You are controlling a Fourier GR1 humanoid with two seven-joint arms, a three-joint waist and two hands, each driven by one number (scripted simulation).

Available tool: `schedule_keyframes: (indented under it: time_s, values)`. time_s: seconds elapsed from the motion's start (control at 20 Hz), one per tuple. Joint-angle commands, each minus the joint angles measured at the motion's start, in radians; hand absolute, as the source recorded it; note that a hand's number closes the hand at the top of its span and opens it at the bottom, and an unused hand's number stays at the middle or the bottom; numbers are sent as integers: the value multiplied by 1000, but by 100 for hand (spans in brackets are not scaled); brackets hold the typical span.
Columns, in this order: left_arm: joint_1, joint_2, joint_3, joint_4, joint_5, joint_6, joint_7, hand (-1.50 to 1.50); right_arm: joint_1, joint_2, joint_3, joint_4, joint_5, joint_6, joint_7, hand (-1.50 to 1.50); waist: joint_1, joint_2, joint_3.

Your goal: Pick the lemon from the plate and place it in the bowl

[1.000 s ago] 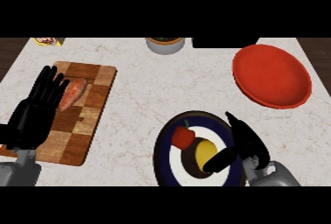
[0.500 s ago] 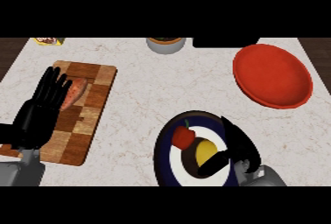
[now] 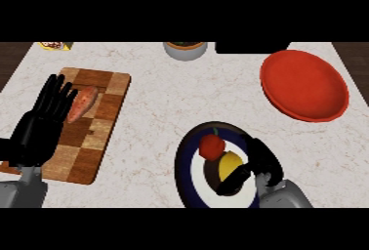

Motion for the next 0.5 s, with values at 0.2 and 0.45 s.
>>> schedule_keyframes:
  time_s: [0.2, 0.45]
  values:
    - [-17, 6, 44, 64, -2, -52, -32, 0, -53, 5, 43, 79, 37, 131, 81, 150, 1, 5, 3]
    - [3, -21, 24, -30, -18, -7, 27, 0, -87, -11, 11, 104, 46, 175, 54, 150, 3, 3, 3]
